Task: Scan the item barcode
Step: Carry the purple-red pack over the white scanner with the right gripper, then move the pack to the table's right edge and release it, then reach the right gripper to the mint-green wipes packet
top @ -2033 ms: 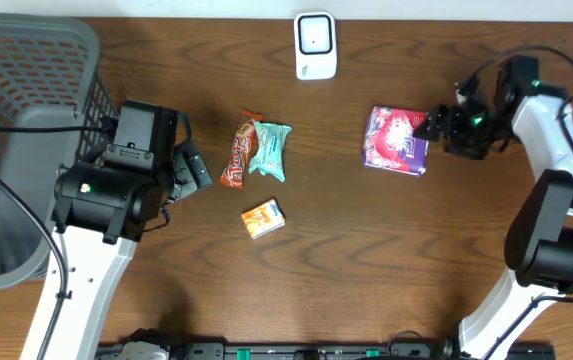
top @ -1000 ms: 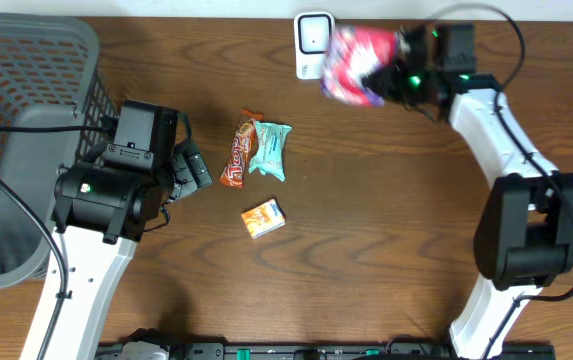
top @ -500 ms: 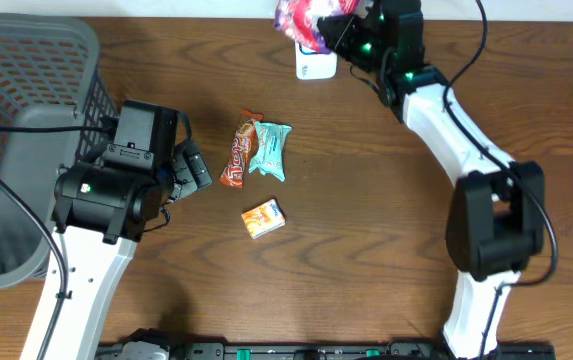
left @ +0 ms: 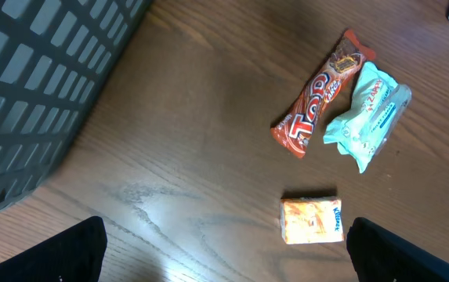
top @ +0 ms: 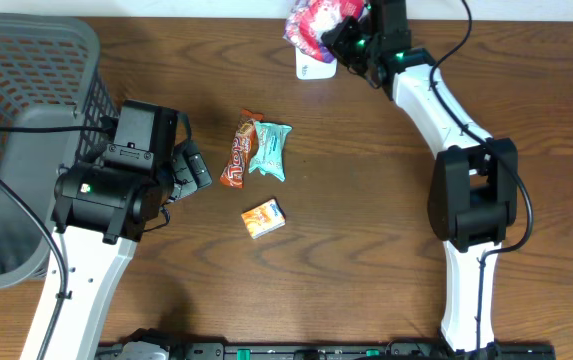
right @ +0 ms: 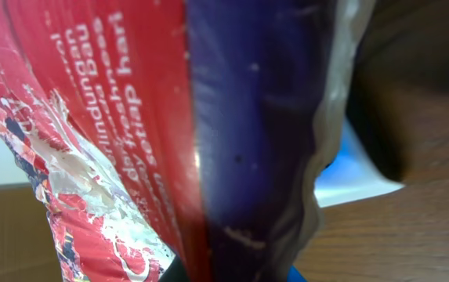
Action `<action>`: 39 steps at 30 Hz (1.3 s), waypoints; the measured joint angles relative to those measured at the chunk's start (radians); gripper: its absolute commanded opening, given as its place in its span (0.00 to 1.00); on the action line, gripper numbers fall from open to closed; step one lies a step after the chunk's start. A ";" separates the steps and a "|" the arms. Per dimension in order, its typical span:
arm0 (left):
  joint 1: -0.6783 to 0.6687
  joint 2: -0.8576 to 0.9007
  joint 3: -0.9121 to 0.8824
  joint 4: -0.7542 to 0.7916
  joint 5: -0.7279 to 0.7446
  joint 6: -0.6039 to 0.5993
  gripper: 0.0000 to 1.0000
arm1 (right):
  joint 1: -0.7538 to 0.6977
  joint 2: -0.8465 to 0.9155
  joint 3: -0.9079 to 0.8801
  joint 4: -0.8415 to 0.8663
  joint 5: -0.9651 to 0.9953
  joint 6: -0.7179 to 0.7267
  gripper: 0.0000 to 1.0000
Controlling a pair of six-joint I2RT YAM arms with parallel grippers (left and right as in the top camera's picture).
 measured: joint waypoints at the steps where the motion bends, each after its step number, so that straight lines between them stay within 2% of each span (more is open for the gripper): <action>1: 0.000 0.000 0.000 0.000 0.000 0.000 0.98 | -0.008 0.000 0.009 -0.014 0.005 -0.004 0.02; 7: 0.000 0.000 0.000 0.000 0.000 0.000 0.98 | -0.111 0.000 0.116 -0.216 0.016 -0.068 0.01; 13: 0.000 0.000 0.000 0.000 0.000 0.000 0.98 | -0.335 0.000 0.283 -0.544 0.074 -0.192 0.01; 17: 0.000 0.000 0.000 0.000 0.000 0.000 0.98 | -0.518 0.000 0.319 -0.705 0.152 -0.268 0.01; 25: 0.000 0.000 0.000 0.000 0.000 0.000 0.98 | -0.824 0.000 0.319 -0.822 0.216 -0.371 0.02; 26: 0.000 0.000 0.000 0.000 0.000 0.000 0.98 | -0.842 0.000 0.319 -0.828 0.219 -0.377 0.10; 27: 0.000 0.000 0.000 0.000 0.000 0.000 0.98 | -0.863 0.000 0.319 -0.833 0.221 -0.380 0.41; 29: 0.000 0.000 0.000 0.000 0.000 0.000 0.98 | -0.886 0.000 0.319 -0.835 0.222 -0.391 0.90; 30: 0.000 0.000 0.000 0.000 0.000 0.000 0.98 | -0.893 0.000 0.316 -0.835 0.222 -0.395 0.98; 35: 0.000 0.000 0.000 0.000 0.000 0.000 0.98 | -0.886 0.000 0.299 -0.865 0.190 -0.453 0.99; 39: 0.000 0.000 0.000 0.000 0.000 0.000 0.98 | -0.860 0.000 0.299 -0.901 0.093 -0.521 0.98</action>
